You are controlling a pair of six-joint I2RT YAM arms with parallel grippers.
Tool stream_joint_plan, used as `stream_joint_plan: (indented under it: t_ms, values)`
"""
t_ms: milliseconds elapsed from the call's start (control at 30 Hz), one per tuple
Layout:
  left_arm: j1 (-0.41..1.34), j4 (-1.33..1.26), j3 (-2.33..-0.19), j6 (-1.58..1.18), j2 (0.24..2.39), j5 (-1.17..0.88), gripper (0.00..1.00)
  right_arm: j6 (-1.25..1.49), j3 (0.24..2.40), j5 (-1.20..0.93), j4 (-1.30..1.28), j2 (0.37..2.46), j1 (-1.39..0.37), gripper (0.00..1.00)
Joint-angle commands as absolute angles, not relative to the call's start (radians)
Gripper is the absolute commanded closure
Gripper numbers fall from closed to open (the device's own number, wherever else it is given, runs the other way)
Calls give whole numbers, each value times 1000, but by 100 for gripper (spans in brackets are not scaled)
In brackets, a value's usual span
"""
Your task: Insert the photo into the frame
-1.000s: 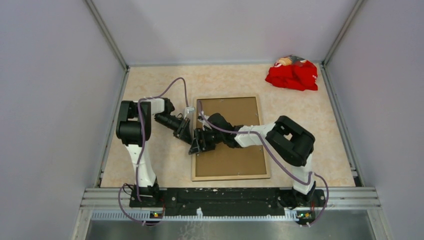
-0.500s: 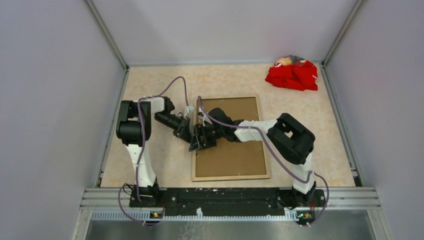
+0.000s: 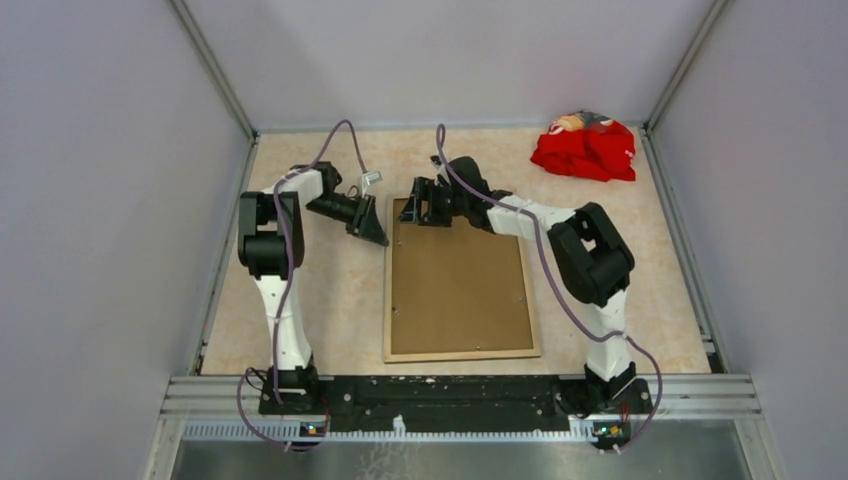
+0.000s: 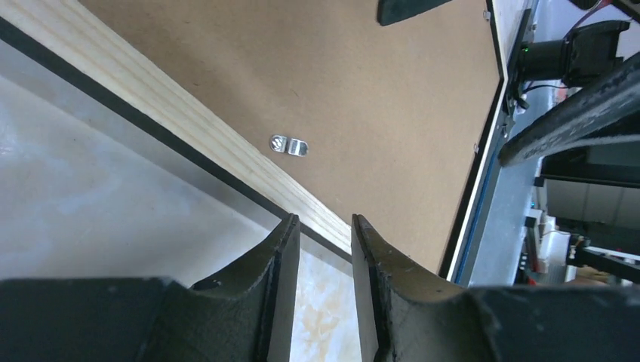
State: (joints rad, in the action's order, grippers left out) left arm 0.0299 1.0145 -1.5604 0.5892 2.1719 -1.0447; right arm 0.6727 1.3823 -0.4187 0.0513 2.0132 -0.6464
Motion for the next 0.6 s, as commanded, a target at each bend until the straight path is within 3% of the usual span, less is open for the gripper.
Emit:
stream_joint_plan:
  t_ms: [0, 233, 567]
  values:
    - [34, 1020, -1602, 560, 2243, -1105, 63, 651, 1470, -413, 83, 2117, -648, 27]
    - [34, 1004, -1592, 557, 2268, -1113, 72, 672, 1507, -455, 104, 2192, -648, 27]
    - [35, 976, -1563, 544, 2275, -1115, 76, 700, 1509, -552, 131, 2243, -692, 30]
